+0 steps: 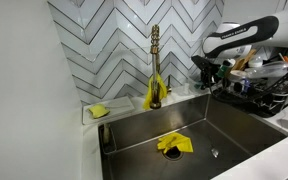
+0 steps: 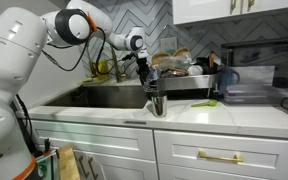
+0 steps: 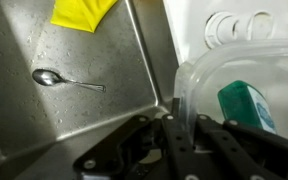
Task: Remove lunchbox from the drying rack, put it on the counter, put the bottle with green contents in the lunchbox and then move the lunchbox to the top right side of sink
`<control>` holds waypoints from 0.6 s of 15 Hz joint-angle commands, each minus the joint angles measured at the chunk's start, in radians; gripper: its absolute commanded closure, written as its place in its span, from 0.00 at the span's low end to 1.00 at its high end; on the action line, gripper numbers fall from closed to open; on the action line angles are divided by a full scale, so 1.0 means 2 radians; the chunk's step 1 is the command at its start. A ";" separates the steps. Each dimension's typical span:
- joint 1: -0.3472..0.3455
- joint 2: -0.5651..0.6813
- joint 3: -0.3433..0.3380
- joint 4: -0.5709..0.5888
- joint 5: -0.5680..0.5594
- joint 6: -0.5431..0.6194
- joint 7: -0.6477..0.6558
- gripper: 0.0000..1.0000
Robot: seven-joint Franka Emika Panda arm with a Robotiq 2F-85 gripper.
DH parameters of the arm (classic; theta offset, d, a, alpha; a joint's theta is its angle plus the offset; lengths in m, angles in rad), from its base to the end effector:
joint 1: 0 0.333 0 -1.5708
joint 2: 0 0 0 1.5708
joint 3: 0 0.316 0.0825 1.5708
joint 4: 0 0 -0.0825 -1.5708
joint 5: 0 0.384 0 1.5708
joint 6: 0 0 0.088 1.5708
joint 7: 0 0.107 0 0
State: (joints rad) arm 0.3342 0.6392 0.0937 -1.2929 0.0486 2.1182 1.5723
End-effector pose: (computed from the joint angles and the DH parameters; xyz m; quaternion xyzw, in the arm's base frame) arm 0.6877 0.2973 0.3916 -0.8236 0.5571 -0.0098 0.1055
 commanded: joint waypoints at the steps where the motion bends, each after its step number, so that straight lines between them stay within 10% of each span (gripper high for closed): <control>1: 0.011 0.033 -0.006 0.050 -0.009 -0.023 -0.005 0.99; 2: 0.012 0.038 -0.006 0.057 -0.008 -0.027 -0.005 0.99; 3: 0.013 0.040 -0.007 0.062 -0.007 -0.030 -0.002 0.70; 9: 0.016 0.019 -0.006 0.059 -0.012 -0.026 0.005 0.33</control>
State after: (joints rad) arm 0.3510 0.6993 0.0921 -1.1793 0.0484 2.0856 1.5664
